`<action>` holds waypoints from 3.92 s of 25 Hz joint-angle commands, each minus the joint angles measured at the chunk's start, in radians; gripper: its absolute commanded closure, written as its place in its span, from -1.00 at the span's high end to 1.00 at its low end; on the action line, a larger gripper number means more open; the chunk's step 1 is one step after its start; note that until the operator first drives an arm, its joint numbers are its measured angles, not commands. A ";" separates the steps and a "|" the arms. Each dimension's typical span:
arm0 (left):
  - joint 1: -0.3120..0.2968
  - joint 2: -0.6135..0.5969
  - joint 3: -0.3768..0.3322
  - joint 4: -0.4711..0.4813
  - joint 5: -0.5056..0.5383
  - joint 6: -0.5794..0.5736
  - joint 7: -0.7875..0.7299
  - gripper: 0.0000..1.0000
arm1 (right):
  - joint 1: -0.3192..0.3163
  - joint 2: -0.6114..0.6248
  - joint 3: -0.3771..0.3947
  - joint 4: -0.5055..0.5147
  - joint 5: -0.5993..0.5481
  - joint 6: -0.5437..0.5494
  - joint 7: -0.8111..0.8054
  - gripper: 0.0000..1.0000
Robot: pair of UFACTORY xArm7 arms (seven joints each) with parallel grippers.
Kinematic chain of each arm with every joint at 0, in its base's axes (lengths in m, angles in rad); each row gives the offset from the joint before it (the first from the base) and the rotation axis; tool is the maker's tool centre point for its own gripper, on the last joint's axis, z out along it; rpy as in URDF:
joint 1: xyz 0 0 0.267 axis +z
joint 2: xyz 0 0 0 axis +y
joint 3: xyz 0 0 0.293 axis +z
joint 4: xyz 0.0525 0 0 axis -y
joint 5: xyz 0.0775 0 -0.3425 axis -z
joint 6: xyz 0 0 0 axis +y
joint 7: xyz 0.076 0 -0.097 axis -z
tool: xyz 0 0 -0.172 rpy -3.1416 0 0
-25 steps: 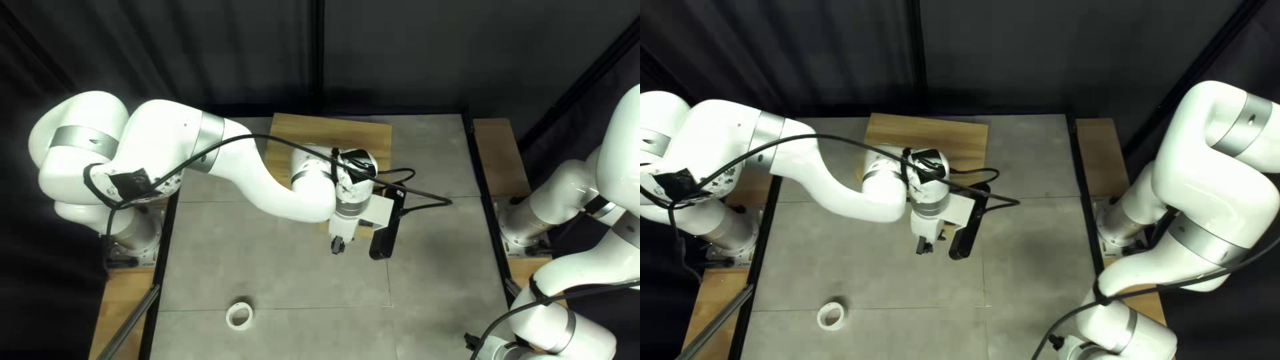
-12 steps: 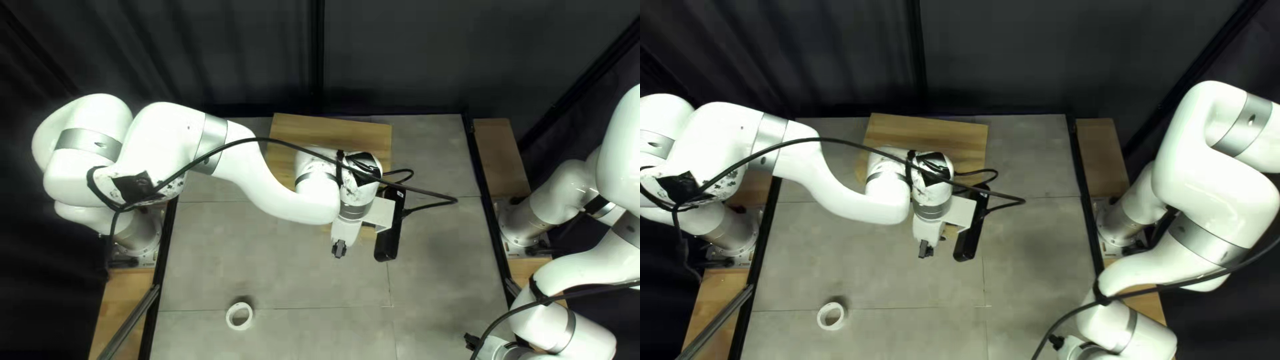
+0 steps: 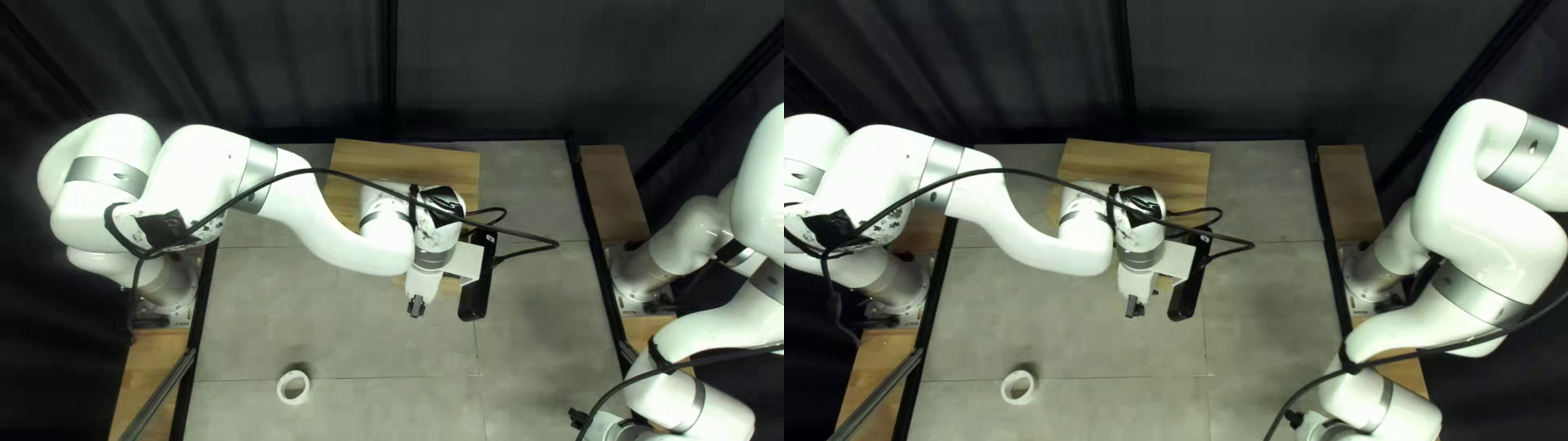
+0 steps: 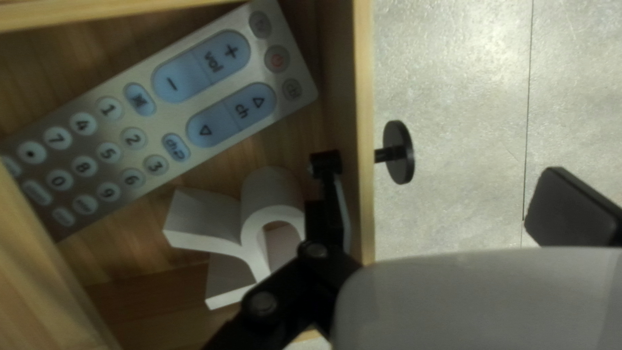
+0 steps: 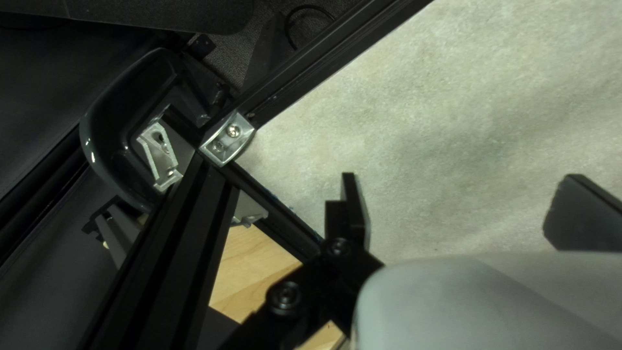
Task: Open drawers and place objects into drawer and close
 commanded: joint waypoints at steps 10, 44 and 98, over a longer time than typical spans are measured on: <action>-0.001 0.004 -0.013 0.003 -0.016 -0.009 0.018 0.87 | 0.000 0.000 0.000 0.000 0.000 0.000 0.000 1.00; -0.025 -0.001 -0.019 0.002 -0.003 -0.014 -0.011 0.92 | 0.000 0.000 0.000 0.000 0.000 0.000 0.000 1.00; -0.065 -0.008 -0.016 0.072 0.045 0.072 -0.098 1.00 | 0.000 0.000 0.000 0.000 0.000 0.000 0.000 1.00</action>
